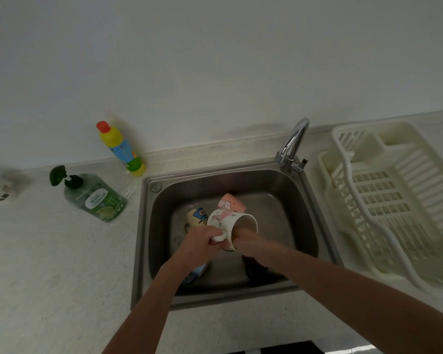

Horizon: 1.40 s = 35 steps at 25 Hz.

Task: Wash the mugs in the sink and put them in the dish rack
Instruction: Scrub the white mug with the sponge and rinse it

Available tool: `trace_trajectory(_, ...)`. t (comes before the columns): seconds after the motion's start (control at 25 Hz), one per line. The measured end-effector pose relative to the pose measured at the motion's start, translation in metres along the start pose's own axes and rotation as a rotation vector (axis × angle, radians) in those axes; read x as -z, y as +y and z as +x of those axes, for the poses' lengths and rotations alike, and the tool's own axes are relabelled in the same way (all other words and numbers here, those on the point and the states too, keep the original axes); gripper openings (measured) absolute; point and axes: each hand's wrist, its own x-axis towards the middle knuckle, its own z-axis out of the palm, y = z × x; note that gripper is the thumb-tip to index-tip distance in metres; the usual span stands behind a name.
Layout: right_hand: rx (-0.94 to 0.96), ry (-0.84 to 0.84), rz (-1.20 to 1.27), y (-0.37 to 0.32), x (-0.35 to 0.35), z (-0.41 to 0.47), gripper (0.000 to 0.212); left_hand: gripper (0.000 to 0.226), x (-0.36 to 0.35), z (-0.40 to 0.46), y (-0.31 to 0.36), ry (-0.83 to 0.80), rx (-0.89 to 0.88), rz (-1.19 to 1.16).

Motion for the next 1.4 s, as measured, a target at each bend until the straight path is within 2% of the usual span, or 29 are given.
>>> trace_trajectory(0.04, -0.084, -0.035, 0.249, -0.002, 0.000, 0.000, 0.052, 0.017, 0.000, 0.000, -0.002, 0.011, 0.004, -0.004)
trace_trajectory(0.08, -0.108, -0.049, 0.379, 0.000, 0.005, -0.002, 0.048, 0.018, 0.000, 0.000, -0.004, 0.030, 0.002, -0.005)
trace_trajectory(0.12, -0.072, -0.068, 0.391, 0.006, 0.011, -0.003, 0.040, 0.019, 0.001, 0.000, -0.005, 0.048, 0.001, -0.001)
trace_trajectory(0.16, -0.002, -0.092, 0.285, 0.013, 0.018, -0.007, 0.032, 0.018, 0.001, 0.000, -0.007, 0.057, 0.005, -0.001)
trace_trajectory(0.2, 0.112, -0.099, 0.029, 0.024, 0.025, -0.009, 0.030, 0.016, 0.002, 0.000, -0.009, 0.048, 0.013, 0.001)
trace_trajectory(0.28, 0.363, -0.051, -0.737, 0.042, 0.035, -0.004, 0.039, 0.014, 0.002, -0.001, -0.010, -0.011, 0.037, 0.017)
trace_trajectory(0.32, 0.440, -0.031, -1.041, 0.045, 0.035, -0.001, 0.044, 0.017, -0.001, -0.001, -0.009, -0.040, 0.038, 0.029)
trace_trajectory(0.36, 0.477, 0.000, -1.231, 0.044, 0.036, 0.002, 0.046, 0.020, -0.004, -0.001, -0.007, -0.062, 0.033, 0.034)
trace_trajectory(0.4, 0.471, 0.025, -1.309, 0.041, 0.036, 0.004, 0.045, 0.021, -0.007, -0.001, -0.004, -0.072, 0.031, 0.030)
trace_trajectory(0.48, 0.401, 0.068, -1.186, 0.026, 0.035, 0.009, 0.037, 0.017, -0.009, 0.002, 0.006, -0.064, 0.042, 0.025)
trace_trajectory(0.56, 0.262, 0.046, -0.715, 0.014, 0.024, 0.011, 0.038, 0.014, -0.006, 0.006, 0.008, -0.037, 0.042, 0.012)
trace_trajectory(0.64, 0.130, -0.091, -0.157, 0.006, 0.014, 0.007, 0.032, 0.020, -0.001, 0.006, 0.007, -0.005, 0.046, 0.017)
trace_trajectory(0.68, 0.095, -0.124, 0.032, 0.003, 0.016, 0.001, 0.027, 0.022, 0.002, 0.006, 0.005, 0.002, 0.051, 0.015)
trace_trajectory(0.72, 0.098, -0.157, 0.077, 0.004, 0.023, -0.005, 0.021, 0.028, 0.005, 0.005, 0.001, 0.005, 0.055, 0.014)
trace_trajectory(0.76, 0.132, -0.179, -0.023, 0.010, 0.031, -0.007, 0.020, 0.034, 0.007, 0.004, -0.002, 0.005, 0.052, 0.017)
trace_trajectory(0.8, 0.191, -0.170, -0.265, 0.019, 0.041, -0.005, 0.026, 0.032, 0.008, 0.002, -0.004, -0.009, 0.060, 0.028)
trace_trajectory(0.88, 0.293, -0.134, -0.783, 0.027, 0.049, 0.000, 0.040, 0.010, 0.007, 0.001, -0.001, -0.037, 0.062, 0.036)
trace_trajectory(0.92, 0.306, -0.090, -0.940, 0.030, 0.048, 0.003, 0.045, 0.004, 0.004, 0.003, 0.002, -0.039, 0.058, 0.025)
trace_trajectory(0.96, 0.324, -0.017, -1.004, 0.025, 0.044, 0.006, 0.050, 0.008, 0.001, 0.006, 0.005, -0.026, 0.044, 0.016)
trace_trajectory(1.04, 0.163, 0.082, -0.684, 0.005, 0.037, 0.008, 0.059, 0.030, -0.004, 0.013, 0.011, 0.026, 0.032, 0.014)
trace_trajectory(1.08, 0.072, 0.053, -0.453, -0.004, 0.036, 0.011, 0.057, 0.035, -0.005, 0.017, 0.014, 0.057, 0.042, 0.010)
trace_trajectory(1.16, 0.061, -0.012, -0.025, -0.011, 0.031, 0.015, 0.049, 0.033, -0.004, 0.021, 0.017, 0.119, 0.067, -0.014)
trace_trajectory(1.24, 0.055, -0.080, 0.268, -0.009, 0.032, 0.009, 0.046, 0.032, -0.001, 0.021, 0.016, 0.165, 0.073, -0.039)
trace_trajectory(1.28, 0.080, -0.103, 0.304, -0.006, 0.037, 0.006, 0.043, 0.034, 0.002, 0.021, 0.013, 0.174, 0.072, -0.039)
trace_trajectory(1.32, 0.127, -0.121, 0.221, -0.001, 0.045, 0.000, 0.039, 0.036, 0.005, 0.021, 0.009, 0.174, 0.058, -0.029)
trace_trajectory(1.4, 0.288, -0.089, -0.316, 0.015, 0.059, 0.001, 0.037, 0.038, 0.009, 0.020, 0.000, 0.123, 0.044, 0.006)
